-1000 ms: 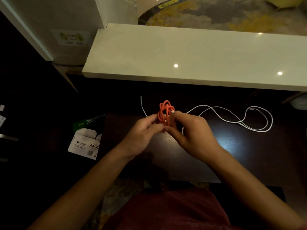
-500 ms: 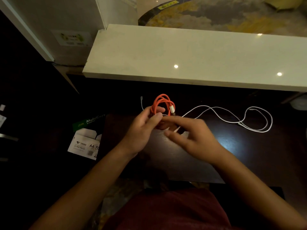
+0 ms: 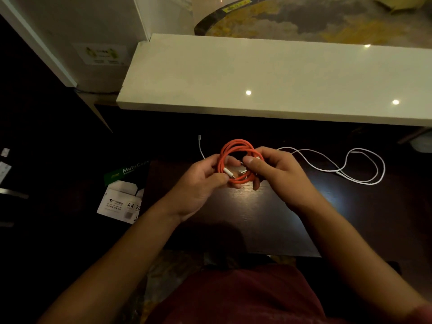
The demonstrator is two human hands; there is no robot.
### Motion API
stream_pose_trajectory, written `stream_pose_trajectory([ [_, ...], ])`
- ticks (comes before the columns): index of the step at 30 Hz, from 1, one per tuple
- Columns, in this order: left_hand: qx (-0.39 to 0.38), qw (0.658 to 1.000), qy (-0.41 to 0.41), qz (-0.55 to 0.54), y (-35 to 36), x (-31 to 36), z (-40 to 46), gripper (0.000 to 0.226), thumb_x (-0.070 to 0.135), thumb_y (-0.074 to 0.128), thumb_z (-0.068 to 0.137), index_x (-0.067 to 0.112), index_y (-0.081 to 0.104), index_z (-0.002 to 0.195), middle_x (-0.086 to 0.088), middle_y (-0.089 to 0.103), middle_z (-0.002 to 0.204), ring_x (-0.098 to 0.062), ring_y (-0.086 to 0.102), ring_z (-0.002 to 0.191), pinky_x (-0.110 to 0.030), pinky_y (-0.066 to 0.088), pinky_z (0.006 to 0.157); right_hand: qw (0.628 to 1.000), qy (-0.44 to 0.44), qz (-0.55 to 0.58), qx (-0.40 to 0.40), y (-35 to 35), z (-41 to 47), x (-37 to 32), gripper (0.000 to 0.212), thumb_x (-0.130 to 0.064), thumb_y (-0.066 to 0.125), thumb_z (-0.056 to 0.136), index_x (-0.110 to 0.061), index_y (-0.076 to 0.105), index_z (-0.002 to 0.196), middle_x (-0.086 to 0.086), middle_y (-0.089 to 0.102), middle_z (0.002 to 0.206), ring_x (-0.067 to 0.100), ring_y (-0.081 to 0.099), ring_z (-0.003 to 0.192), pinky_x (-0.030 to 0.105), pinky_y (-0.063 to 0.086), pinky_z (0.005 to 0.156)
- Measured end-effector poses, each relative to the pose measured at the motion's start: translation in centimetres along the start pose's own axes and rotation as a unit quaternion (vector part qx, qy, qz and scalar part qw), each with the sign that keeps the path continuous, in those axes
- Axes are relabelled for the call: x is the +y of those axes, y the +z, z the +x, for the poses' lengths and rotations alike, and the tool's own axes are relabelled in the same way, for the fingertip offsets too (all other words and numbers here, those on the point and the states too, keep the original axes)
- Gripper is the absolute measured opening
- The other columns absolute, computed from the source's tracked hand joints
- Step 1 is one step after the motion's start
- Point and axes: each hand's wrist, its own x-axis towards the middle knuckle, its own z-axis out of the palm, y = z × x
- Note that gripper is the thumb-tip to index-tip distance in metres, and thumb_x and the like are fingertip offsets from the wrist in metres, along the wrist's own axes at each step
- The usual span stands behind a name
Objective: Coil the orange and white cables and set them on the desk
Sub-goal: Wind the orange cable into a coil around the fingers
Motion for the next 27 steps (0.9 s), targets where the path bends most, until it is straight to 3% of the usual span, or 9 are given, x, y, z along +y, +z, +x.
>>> stream_pose_trajectory([
  [6, 0.066, 0.996, 0.022, 0.051, 1.1, -0.5, 0.2, 0.015, 0.001, 0.056, 0.093, 0.011, 0.066, 0.098, -0.003, 0.068, 0.098, -0.022, 0.069, 0.095, -0.035, 0.058, 0.078, 1.000, -0.024, -0.019, 0.004, 0.1, 0.0, 0.1, 0.017, -0.017, 0.061, 0.101, -0.004, 0.069, 0.093, 0.025, 0.063, 0.080, 0.022, 0.059, 0.062, 0.035, 0.052, 0.059],
  [10, 0.087, 0.995, 0.038, 0.028, 1.8, -0.7, 0.1, 0.013, 0.005, 0.057, 0.090, 0.012, 0.066, 0.096, 0.004, 0.066, 0.095, -0.016, 0.066, 0.096, -0.037, 0.059, 0.075, 0.999, -0.029, -0.023, 0.008, 0.0, 0.2, 0.0, 0.014, -0.016, 0.062, 0.101, -0.007, 0.071, 0.096, 0.006, 0.067, 0.076, 0.014, 0.061, 0.062, 0.036, 0.052, 0.059],
  [14, 0.098, 0.994, 0.043, 0.024, 1.8, -0.7, 0.2, 0.012, 0.007, 0.060, 0.097, 0.009, 0.066, 0.107, -0.011, 0.067, 0.112, -0.018, 0.068, 0.101, -0.036, 0.059, 0.071, 0.999, -0.039, -0.025, -0.003, 0.2, 0.2, -0.2, 0.012, -0.019, 0.064, 0.099, -0.012, 0.070, 0.092, 0.001, 0.066, 0.075, 0.012, 0.061, 0.064, 0.036, 0.052, 0.060],
  [17, 0.120, 0.991, 0.045, 0.039, 1.4, -0.3, 0.5, 0.016, 0.004, 0.061, 0.097, 0.006, 0.066, 0.112, -0.022, 0.066, 0.114, -0.020, 0.071, 0.092, -0.031, 0.058, 0.066, 0.999, -0.038, -0.017, -0.026, 0.8, -0.2, -0.1, 0.022, -0.024, 0.069, 0.095, -0.002, 0.068, 0.092, 0.000, 0.067, 0.074, 0.012, 0.062, 0.066, 0.036, 0.052, 0.062],
  [21, 0.164, 0.978, 0.071, 0.107, 1.5, -0.2, 0.6, 0.024, -0.007, 0.058, 0.093, 0.007, 0.070, 0.110, -0.012, 0.070, 0.105, -0.007, 0.070, 0.090, -0.019, 0.055, 0.073, 0.999, -0.031, -0.033, -0.022, 1.6, -0.2, 0.3, 0.029, -0.025, 0.083, 0.083, -0.005, 0.065, 0.093, -0.001, 0.071, 0.083, 0.018, 0.069, 0.081, 0.035, 0.056, 0.074],
  [24, 0.166, 0.973, 0.075, 0.139, 1.4, -0.6, 0.8, 0.023, 0.003, 0.064, 0.094, 0.010, 0.073, 0.114, 0.001, 0.074, 0.101, -0.005, 0.070, 0.096, -0.019, 0.052, 0.080, 0.998, -0.025, -0.060, 0.001, 1.6, 0.0, 0.4, 0.039, -0.029, 0.088, 0.078, -0.013, 0.067, 0.107, -0.003, 0.071, 0.088, 0.015, 0.068, 0.081, 0.039, 0.059, 0.079],
  [27, 0.177, 0.974, 0.060, 0.128, 1.1, -0.8, 0.9, 0.021, 0.011, 0.066, 0.095, 0.012, 0.075, 0.114, 0.000, 0.077, 0.101, -0.010, 0.073, 0.098, -0.022, 0.055, 0.079, 0.993, -0.020, -0.106, 0.037, 1.7, -0.1, 0.7, 0.046, -0.039, 0.086, 0.078, -0.020, 0.065, 0.114, -0.003, 0.072, 0.098, 0.014, 0.070, 0.090, 0.044, 0.059, 0.083],
])
